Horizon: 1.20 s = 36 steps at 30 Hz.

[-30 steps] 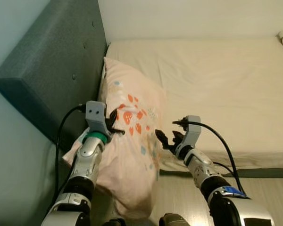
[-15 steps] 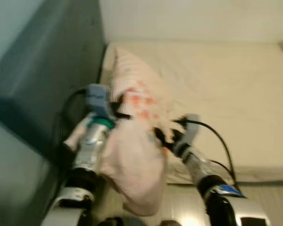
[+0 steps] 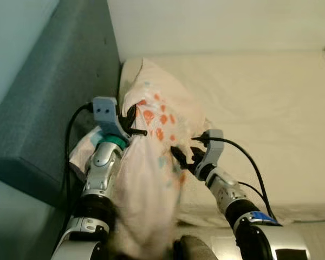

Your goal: Clean up the room

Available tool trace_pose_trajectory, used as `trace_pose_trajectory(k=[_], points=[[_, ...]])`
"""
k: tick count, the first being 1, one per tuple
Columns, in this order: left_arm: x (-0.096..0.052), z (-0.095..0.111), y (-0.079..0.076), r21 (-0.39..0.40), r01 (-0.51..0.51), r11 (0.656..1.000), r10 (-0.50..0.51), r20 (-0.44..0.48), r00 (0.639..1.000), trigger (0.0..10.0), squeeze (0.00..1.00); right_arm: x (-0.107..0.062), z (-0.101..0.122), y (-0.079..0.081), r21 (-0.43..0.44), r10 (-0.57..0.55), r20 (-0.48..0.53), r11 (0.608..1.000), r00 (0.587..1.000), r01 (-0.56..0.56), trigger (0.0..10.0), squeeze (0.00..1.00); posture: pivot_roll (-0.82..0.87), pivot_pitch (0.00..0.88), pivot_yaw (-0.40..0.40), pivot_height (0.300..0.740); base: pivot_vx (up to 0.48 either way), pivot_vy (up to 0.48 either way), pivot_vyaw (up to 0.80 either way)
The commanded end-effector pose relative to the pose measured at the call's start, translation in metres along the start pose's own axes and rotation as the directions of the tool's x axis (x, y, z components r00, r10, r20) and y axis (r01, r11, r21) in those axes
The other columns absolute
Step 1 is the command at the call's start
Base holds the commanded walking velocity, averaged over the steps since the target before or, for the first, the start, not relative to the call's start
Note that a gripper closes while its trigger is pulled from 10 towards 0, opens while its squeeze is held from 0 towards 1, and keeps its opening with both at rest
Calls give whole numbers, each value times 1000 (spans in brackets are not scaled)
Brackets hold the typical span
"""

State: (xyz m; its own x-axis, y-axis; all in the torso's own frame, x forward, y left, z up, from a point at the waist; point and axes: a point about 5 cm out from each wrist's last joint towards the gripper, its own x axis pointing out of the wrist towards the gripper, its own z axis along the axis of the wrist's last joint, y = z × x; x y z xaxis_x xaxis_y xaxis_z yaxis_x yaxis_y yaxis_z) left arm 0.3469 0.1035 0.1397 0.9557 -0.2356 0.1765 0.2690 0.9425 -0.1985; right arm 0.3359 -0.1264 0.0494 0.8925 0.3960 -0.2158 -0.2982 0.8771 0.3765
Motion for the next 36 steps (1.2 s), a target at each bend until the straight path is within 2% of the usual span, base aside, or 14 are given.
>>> trace_pose_trajectory(k=[1, 7, 8, 11, 13, 15, 18, 22, 30, 32, 35, 36], points=[[5, 14, -11, -6, 39, 999, -38, 68, 997, 10000, 0, -1, -6, 1, 4, -2, -19, 1000, 1000, 2, 10000, 0, -124, 45, 83, 740, 394, 0, 0], [0, -3, -20, -68, 12, 998, -11, 7, 1000, 10000, 0, -2, -8, 0, 0, -1, -26, 1000, 1000, 1, 10000, 0, -124, 45, 83, 740, 131, 0, 0], [-2, -8, -23, -55, 23, 998, -24, -25, 999, 10000, 0, -2, -8, 0, 0, -1, -26, 1000, 1000, 1, 10000, 0, -124, 45, 83, 740, 0, 0, 0], [-5, -14, -25, -57, 23, 998, -25, -40, 999, 10000, 0, -2, -8, 0, 1, -1, -27, 1000, 1000, 1, 10000, 0, -124, 45, 83, 740, 0, 0, 0], [-9, -22, -24, -116, -14, 993, 6, -72, 997, 10000, 0, -2, -8, 1, 1, 1, -26, 1000, 1000, -1, 10000, 0, -124, 50, 82, 740, 0, -472, 0], [-12, -28, -27, -136, -22, 991, 9, -96, 995, 10000, 0, -2, -8, 1, 0, 2, -26, 1000, 1000, -2, 10000, 0, -124, 50, 82, 740, 0, -472, 0], [-13, -30, -31, -136, -18, 991, 5, -100, 995, 10000, 0, -2, -8, 1, -1, 3, -28, 1000, 1000, -3, 10000, 0, -124, 50, 82, 740, 0, -472, 0], [-14, -33, -35, -179, -3, 984, -18, -113, 993, 10000, 0, -3, -10, 1, -2, 3, -32, 1000, 999, -3, 10000, 0, -121, 53, 79, 740, 0, 0, 0], [-18, -38, -28, -193, -47, 980, 21, -136, 990, 10000, 0, -3, -11, 1, -31, 5, -44, 1000, 999, -6, 10000, 0, -122, 56, 79, 740, 0, 0, 0], [-19, -40, -24, -210, -72, 975, 42, -145, 989, 10000, 0, -3, -10, 1, -36, 5, -45, 999, 999, -7, 10000, 0, -122, 56, 79, 740, 0, 0, 0], [-21, -46, -18, -290, -133, 948, 83, -180, 980, 10000, 0, -4, -11, -1, -56, -5, -58, 998, 998, 2, 10000, 0, -124, 63, 75, 740, 0, 0, 0], [-21, -46, -18, -290, -133, 948, 83, -180, 980, 10000, 0, -4, -11, -1, -56, -5, -58, 998, 998, 2, 10000, 0, -124, 63, 75, 740, 0, 0, 0]])
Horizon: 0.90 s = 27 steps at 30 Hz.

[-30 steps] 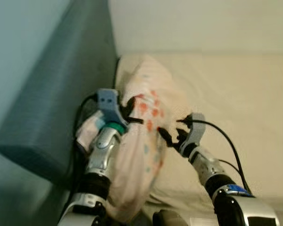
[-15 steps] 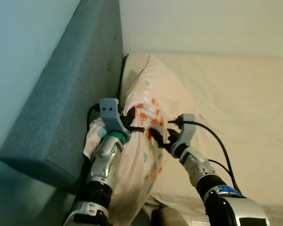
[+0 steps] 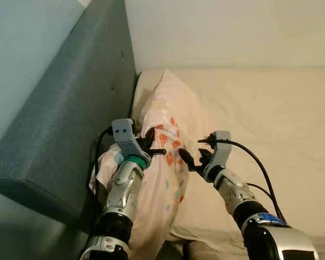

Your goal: Clean up the room

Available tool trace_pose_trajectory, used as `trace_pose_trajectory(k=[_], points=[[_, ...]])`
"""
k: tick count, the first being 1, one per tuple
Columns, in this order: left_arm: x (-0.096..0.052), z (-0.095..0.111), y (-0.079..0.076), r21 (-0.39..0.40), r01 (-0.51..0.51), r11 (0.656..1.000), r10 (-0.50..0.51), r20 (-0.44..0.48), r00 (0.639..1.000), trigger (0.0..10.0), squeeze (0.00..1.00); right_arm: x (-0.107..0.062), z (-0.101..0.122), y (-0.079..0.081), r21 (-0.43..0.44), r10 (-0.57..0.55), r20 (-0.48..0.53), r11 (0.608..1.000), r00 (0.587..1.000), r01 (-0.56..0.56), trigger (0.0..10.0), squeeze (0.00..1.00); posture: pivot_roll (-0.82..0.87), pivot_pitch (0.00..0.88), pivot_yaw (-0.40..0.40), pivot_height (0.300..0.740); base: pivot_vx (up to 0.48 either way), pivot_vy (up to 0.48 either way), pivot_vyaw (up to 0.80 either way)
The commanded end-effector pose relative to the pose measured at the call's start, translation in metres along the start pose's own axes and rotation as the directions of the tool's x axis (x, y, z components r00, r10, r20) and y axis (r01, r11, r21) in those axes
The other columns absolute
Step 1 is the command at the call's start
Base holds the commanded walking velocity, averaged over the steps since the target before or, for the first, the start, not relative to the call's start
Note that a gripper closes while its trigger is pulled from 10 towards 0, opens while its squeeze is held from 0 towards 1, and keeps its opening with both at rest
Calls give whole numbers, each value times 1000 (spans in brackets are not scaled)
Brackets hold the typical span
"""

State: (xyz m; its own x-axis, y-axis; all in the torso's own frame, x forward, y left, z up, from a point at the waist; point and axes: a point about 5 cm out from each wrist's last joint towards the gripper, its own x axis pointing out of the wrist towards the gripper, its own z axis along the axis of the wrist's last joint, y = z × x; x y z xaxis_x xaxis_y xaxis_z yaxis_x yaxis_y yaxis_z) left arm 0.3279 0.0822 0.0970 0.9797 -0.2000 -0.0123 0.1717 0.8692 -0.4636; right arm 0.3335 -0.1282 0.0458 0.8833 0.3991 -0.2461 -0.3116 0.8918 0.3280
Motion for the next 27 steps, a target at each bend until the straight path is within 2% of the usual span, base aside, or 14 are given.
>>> trace_pose_trajectory(k=[1, 5, 10, 13, 22, 24, 25, 27], points=[[0, -3, 0, -51, -10, 999, 9, -13, 1000, 10000, 0, -3, -9, -1, -17, -21, -41, 1000, 999, 20, 10000, 0, -124, 63, 75, 740, 0, 0, 0], [0, -8, 3, -109, -35, 993, 31, -38, 999, 10000, 0, -9, -12, -16, -42, -122, -73, 992, 990, 119, 10000, 0, -129, 67, 77, 740, 0, 0, 0], [-3, -14, 9, -131, -60, 990, 52, -62, 997, 10000, 0, -13, -10, -26, -49, -162, -80, 986, 984, 158, 10000, 0, -136, 71, 75, 740, 0, 0, -731], [-4, -16, 10, -136, -67, 988, 58, -68, 996, 10000, 0, -13, -8, -28, -55, -176, -74, 983, 982, 173, 10000, 0, -136, 71, 75, 740, 0, 0, -717], [-9, -27, 19, -157, -125, 980, 109, -110, 988, 10000, 0, -11, -4, -27, -62, -172, -63, 984, 983, 168, 10000, 0, -139, 60, 69, 740, 0, -41, 0], [-12, -31, 26, -190, -188, 964, 167, -123, 978, 10000, 0, -10, -4, -25, -64, -165, -63, 985, 984, 161, 10000, 0, -142, 57, 67, 740, 0, -480, 0], [-12, -31, 26, -190, -188, 964, 167, -123, 978, 10000, 0, -10, -4, -25, -64, -165, -63, 985, 984, 161, 10000, 0, -142, 57, 67, 740, 0, -480, 0], [-12, -34, 30, -282, -248, 927, 216, -140, 966, 10000, 0, -10, -4, -24, -65, -159, -63, 986, 985, 154, 10000, 0, -145, 60, 67, 740, 0, -480, 0]])
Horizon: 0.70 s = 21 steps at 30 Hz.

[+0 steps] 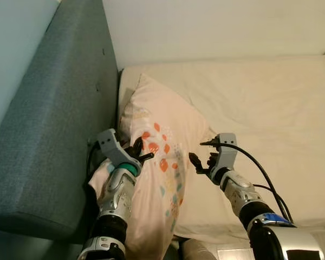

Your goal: Clean up the room

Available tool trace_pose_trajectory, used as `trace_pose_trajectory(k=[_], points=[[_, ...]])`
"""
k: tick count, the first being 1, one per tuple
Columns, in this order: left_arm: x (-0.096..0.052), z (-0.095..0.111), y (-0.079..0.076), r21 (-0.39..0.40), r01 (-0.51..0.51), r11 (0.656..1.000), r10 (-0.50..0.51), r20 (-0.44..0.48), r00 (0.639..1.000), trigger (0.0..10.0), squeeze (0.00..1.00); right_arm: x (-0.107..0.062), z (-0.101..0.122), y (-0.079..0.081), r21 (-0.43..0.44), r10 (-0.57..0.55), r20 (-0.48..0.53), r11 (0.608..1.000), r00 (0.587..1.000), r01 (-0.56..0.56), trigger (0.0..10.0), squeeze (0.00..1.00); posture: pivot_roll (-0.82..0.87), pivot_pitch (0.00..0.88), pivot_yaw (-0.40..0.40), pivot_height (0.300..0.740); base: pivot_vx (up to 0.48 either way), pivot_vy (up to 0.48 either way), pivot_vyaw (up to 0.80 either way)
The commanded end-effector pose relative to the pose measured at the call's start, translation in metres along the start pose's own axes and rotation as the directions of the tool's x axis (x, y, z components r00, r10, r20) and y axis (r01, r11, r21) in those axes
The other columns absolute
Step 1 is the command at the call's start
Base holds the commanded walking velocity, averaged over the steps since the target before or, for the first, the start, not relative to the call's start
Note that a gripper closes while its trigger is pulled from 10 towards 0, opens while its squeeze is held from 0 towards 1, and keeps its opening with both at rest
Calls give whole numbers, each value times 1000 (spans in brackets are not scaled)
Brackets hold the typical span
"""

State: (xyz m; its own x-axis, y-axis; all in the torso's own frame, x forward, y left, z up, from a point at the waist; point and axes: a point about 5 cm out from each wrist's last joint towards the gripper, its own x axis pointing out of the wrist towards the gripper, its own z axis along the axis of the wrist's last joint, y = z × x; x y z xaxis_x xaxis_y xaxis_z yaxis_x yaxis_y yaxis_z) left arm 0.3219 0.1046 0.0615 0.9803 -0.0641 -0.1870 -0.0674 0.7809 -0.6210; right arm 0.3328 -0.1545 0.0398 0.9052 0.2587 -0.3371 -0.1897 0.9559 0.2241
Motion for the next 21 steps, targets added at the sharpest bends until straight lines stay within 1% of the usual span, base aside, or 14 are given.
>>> trace_pose_trajectory(k=[1, 3, 5, 6, 7, 9, 10, 12, 13, 16, 17, 19, 20, 21], points=[[-2, -13, -2, -83, -31, 996, 28, -42, 999, 10000, 0, 0, -4, 1, 1, 4, -18, 1000, 1000, -4, 10000, 0, -145, 60, 67, 740, 0, -480, 0], [2, -11, -4, -216, -74, 974, 68, -37, 997, 10000, 0, 0, -4, 2, 0, 8, -18, 1000, 1000, -8, 10000, 0, -149, 62, 64, 740, 0, -480, 0], [8, -4, -11, -351, -107, 930, 104, -27, 994, 10000, 0, -1, -4, 1, -1, 10, -18, 1000, 1000, -10, 10000, 0, -153, 68, 61, 740, 0, -165, 0], [11, -1, -14, -386, -115, 915, 114, -26, 993, 10000, 0, -1, -5, 1, -1, 10, -18, 1000, 1000, -10, 10000, 0, -153, 68, 61, 740, 0, 0, 0], [11, -1, -14, -386, -115, 915, 114, -26, 993, 10000, 0, -1, -5, 1, -1, 10, -18, 1000, 1000, -10, 10000, 0, -153, 68, 61, 740, 0, 0, 0], [20, 11, -36, -427, -63, 902, 68, -5, 998, 10000, 0, -1, -5, 1, -1, 12, -18, 1000, 1000, -12, 10000, 0, -159, 74, 60, 740, 0, 0, 0], [20, 11, -36, -427, -63, 902, 68, -5, 998, 10000, 0, -1, -5, 1, -1, 12, -18, 1000, 1000, -12, 10000, 0, -159, 74, 60, 740, 0, 0, 0], [28, 31, -70, -467, 56, 882, -34, 56, 998, 10000, 0, -2, -5, 1, 0, 14, -16, 1000, 1000, -14, 10000, 0, -162, 74, 61, 740, 0, 0, 0], [29, 36, -79, -480, 89, 873, -60, 74, 995, 10000, 0, -2, -5, 0, 0, 14, -15, 1000, 1000, -14, 10000, 0, -162, 74, 61, 740, 0, 0, 0], [34, 69, -109, -497, 208, 842, -132, 184, 974, 10000, 0, -2, -6, 0, 4, 13, -14, 1000, 1000, -13, 10000, 0, -172, 78, 68, 740, 0, 0, 0], [34, 69, -109, -497, 208, 842, -132, 184, 974, 10000, 0, -2, -6, 0, 4, 13, -14, 1000, 1000, -13, 10000, 0, -172, 78, 68, 740, 0, 0, 0], [38, 94, -112, -502, 240, 831, -124, 254, 959, 10000, 0, -3, -9, 0, 4, 13, -18, 1000, 1000, -13, 10000, 0, -178, 81, 69, 740, 0, 0, 0], [38, 94, -112, -502, 240, 831, -124, 254, 959, 10000, 0, -3, -9, 0, 4, 13, -18, 1000, 1000, -13, 10000, 0, -178, 81, 69, 740, 0, 0, 0], [40, 103, -110, -504, 246, 828, -114, 278, 954, 10000, 0, -4, -10, 0, 3, 14, -21, 1000, 1000, -13, 10000, 0, -177, 83, 69, 740, 0, 0, 0]])
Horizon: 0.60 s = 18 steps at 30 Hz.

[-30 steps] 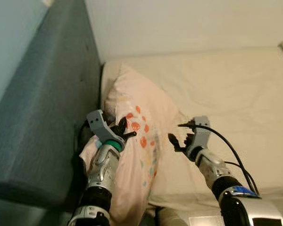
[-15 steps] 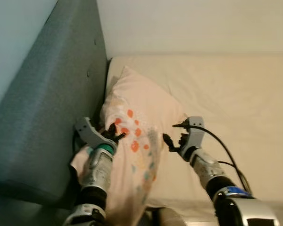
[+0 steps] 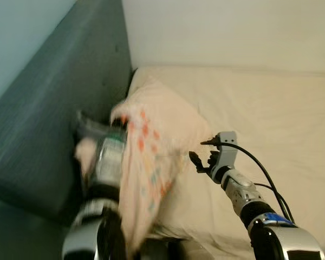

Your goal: Clean up the room

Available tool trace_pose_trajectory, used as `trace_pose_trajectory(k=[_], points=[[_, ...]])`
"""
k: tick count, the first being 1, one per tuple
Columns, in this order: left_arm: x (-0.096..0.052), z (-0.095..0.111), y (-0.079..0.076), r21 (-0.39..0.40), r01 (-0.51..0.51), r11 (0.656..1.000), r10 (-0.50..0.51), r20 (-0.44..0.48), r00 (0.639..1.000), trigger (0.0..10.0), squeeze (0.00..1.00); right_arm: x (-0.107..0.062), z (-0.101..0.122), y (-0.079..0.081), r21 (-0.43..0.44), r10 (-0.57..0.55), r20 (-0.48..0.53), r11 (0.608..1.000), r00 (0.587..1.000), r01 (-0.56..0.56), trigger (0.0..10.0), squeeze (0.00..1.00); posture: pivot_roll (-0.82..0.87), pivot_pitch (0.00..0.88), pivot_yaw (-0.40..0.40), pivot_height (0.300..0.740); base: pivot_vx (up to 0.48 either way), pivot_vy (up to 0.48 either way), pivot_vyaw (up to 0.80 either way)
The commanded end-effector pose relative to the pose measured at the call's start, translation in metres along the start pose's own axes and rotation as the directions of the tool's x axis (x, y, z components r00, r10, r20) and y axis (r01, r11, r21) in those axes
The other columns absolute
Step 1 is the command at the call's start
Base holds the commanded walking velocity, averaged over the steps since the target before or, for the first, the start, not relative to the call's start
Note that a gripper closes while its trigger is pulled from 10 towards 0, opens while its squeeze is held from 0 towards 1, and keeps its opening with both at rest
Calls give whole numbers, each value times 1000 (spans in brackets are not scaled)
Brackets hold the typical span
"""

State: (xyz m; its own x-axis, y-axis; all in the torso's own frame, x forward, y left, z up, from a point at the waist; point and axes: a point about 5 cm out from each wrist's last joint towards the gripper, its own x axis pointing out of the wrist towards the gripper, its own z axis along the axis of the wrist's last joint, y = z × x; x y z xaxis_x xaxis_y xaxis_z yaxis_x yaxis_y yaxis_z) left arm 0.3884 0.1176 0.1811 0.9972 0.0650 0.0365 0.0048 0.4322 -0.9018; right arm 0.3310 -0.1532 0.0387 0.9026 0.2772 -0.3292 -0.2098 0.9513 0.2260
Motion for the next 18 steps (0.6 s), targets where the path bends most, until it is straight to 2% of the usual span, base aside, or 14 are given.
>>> trace_pose_trajectory(k=[1, 3, 4, 7, 8, 11, 12, 13, 15, 16, 18], points=[[1, -18, -33, -110, 80, 991, -80, 7, 997, 10000, 0, -3, -9, -1, 8, -6, -26, 1000, 1000, 7, 10000, 0, -177, 83, 69, 740, 0, 0, 0], [3, -14, -30, -86, 75, 993, -74, 18, 997, 10000, 0, -3, -10, -1, 9, -6, -27, 1000, 1000, 7, 10000, 0, -177, 83, 69, 740, 0, 0, 0], [3, -11, -17, -50, 44, 998, -44, 9, 999, 10000, 0, -3, -10, -1, 8, -6, -29, 1000, 1000, 6, 10000, 0, -172, 87, 70, 740, 0, 0, 0], [3, -10, -8, -25, 20, 999, -20, 0, 1000, 10000, 0, -3, -10, -1, 8, -5, -29, 1000, 1000, 5, 10000, 0, -172, 87, 70, 740, 0, 0, 0], [1, -11, 4, -9, -20, 1000, 20, -9, 1000, 10000, 0, -3, -10, -1, 10, -4, -29, 1000, 1000, 4, 10000, 0, -170, 91, 71, 740, 0, 0, 0], [1, -11, 4, -9, -20, 1000, 20, -9, 1000, 10000, 0, -3, -10, -1, 10, -4, -29, 1000, 1000, 4, 10000, 0, -170, 91, 71, 740, 0, 0, 0], [-3, -14, 21, -12, -95, 995, 95, -12, 995, 10000, 0, -3, -11, 0, 12, -1, -29, 1000, 1000, 1, 10000, 0, -172, 97, 75, 740, 0, 0, 0], [-3, -14, 21, -12, -95, 995, 95, -12, 995, 10000, 0, -3, -11, 0, 12, -1, -29, 1000, 1000, 1, 10000, 0, -172, 97, 75, 740, 0, 0, 0], [-12, -18, 55, -16, -278, 960, 278, 18, 960, 10000, 0, -5, -16, 2, 14, 13, -33, 1000, 999, -13, 10000, 0, -193, 121, 78, 740, 0, 0, 0], [-12, -18, 55, -16, -278, 960, 278, 18, 960, 10000, 0, -5, -16, 2, 14, 13, -33, 1000, 999, -13, 10000, 0, -193, 121, 78, 740, 0, 0, 0], [-23, -19, 85, 38, -447, 894, 445, 50, 894, 10000, 0, -8, -21, 1, 14, 18, -42, 1000, 999, -18, 10000, 0, -200, 132, 79, 740, 0, 0, 0]])
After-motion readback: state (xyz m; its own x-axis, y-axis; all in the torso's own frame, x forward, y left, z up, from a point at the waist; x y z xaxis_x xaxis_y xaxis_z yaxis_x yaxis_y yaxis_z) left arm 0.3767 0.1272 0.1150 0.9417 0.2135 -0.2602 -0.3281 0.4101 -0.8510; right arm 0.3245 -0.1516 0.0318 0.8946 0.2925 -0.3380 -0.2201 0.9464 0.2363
